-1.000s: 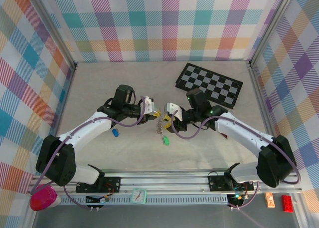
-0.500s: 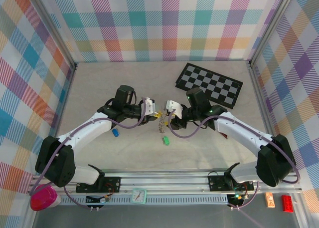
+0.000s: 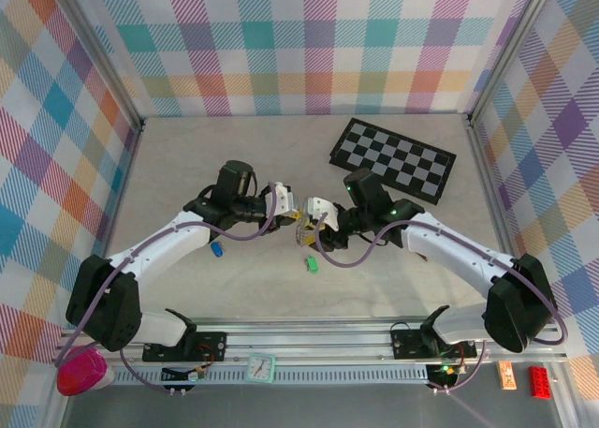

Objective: Put the keys on the keyring

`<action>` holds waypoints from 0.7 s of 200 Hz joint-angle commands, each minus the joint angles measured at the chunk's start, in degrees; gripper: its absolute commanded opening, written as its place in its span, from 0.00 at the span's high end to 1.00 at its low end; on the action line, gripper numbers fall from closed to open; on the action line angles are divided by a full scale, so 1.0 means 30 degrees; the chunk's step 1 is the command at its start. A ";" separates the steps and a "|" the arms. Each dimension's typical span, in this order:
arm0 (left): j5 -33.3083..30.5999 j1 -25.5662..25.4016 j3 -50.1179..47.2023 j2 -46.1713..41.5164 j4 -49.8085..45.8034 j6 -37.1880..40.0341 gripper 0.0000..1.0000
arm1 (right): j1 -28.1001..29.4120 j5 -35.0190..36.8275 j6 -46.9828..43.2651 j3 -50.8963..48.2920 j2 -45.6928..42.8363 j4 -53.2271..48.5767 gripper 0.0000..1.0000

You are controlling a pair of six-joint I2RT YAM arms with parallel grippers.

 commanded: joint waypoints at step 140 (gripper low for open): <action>-0.4977 -0.0385 0.6341 0.1241 -0.7832 -0.8823 1.00 | 0.1221 -0.0631 0.4031 -0.2283 -0.3176 0.4498 0.67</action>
